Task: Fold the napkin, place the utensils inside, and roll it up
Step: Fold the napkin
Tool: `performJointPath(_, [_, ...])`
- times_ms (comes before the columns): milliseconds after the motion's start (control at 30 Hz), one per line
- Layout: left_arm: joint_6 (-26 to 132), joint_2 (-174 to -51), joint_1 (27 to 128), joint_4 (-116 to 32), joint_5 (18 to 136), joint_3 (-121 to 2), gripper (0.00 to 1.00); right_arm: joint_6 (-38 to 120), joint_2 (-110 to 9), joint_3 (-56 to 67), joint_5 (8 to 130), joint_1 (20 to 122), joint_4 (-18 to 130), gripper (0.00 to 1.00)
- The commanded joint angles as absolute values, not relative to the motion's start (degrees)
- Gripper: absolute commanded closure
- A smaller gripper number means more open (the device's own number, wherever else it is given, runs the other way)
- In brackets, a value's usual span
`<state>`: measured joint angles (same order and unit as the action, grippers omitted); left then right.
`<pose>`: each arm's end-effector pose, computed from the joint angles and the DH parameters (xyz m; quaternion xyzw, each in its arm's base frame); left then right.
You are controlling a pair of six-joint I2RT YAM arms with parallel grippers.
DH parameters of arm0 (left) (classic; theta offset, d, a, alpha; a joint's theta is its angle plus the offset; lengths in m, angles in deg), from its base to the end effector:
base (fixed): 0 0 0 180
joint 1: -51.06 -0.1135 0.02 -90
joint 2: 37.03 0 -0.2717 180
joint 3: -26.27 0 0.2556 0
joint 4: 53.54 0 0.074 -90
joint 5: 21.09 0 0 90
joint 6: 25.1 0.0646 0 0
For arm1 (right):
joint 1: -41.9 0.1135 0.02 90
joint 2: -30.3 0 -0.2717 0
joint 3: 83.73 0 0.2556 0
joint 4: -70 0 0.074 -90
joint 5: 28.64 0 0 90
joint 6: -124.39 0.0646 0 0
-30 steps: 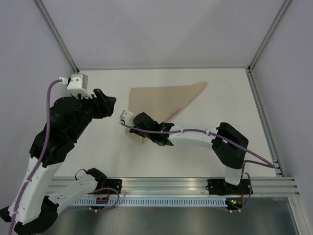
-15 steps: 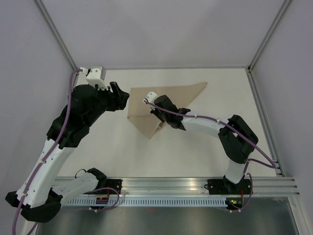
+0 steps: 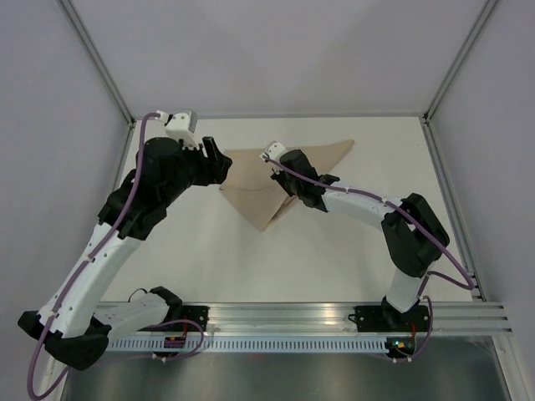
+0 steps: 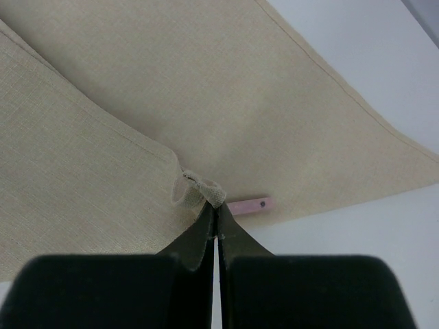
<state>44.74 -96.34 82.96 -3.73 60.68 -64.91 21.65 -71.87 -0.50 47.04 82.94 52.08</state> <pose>0.1998 -0.1135 0.4396 0.0405 0.8067 -0.2053 0.5526 0.3336 0.2692 0.2142 -0.3516 0.8167 0.0004 0.4576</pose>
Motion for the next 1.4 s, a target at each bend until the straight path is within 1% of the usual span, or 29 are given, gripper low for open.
performJointPath(0, [46.18,-97.4,83.06,-6.74,62.4,-64.39,0.33,22.35,-69.28,-0.19,47.65,81.72,52.55,0.99])
performJointPath(567, [46.09,-100.75,83.05,-8.58,64.25,-63.95,0.33,22.87,-69.9,1.66,49.06,77.85,52.2,1.0])
performJointPath(1167, [46.53,-102.51,83.06,-9.38,65.04,-63.25,0.33,22.7,-74.81,1.92,49.67,76.09,51.15,1.0])
performJointPath(1233, [46.53,-102.68,83.05,-9.46,65.13,-63.07,0.33,22.78,-75.69,3.06,50.2,75.83,50.01,0.94])
performJointPath(1267, [46.53,-102.59,83.06,-9.64,65.21,-62.9,0.33,22.87,-76.48,3.5,50.55,75.56,49.48,0.87])
performJointPath(1300, [46.53,-102.59,83.06,-9.73,65.39,-62.72,0.33,22.96,-77.01,3.94,50.55,75.47,48.26,0.83])
performJointPath(1333, [46.53,-102.77,83.06,-9.81,65.48,-62.63,0.33,23.05,-77.28,4.64,50.55,75.21,48.07,0.72])
performJointPath(1367, [46.53,-102.77,83.06,-9.81,65.57,-62.46,0.33,23.05,-77.71,4.82,50.9,74.95,47.55,0.66])
